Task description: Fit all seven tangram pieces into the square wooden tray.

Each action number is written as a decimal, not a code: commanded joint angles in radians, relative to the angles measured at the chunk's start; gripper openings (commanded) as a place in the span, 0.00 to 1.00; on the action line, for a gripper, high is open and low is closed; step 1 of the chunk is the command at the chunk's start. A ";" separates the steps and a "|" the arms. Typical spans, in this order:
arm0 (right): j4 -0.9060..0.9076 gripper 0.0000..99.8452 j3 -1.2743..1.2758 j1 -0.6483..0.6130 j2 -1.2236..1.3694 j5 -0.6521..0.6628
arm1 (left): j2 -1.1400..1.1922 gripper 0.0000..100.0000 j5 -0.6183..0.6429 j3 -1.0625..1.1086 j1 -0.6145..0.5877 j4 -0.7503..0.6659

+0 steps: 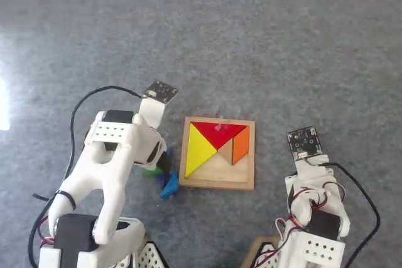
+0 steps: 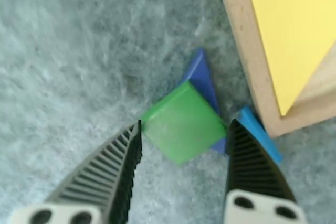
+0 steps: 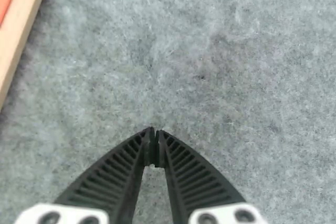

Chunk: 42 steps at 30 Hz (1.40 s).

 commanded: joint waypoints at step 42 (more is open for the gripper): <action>0.005 0.02 0.018 -0.007 -0.013 0.000 | -0.060 0.26 -0.051 -0.031 -0.028 0.081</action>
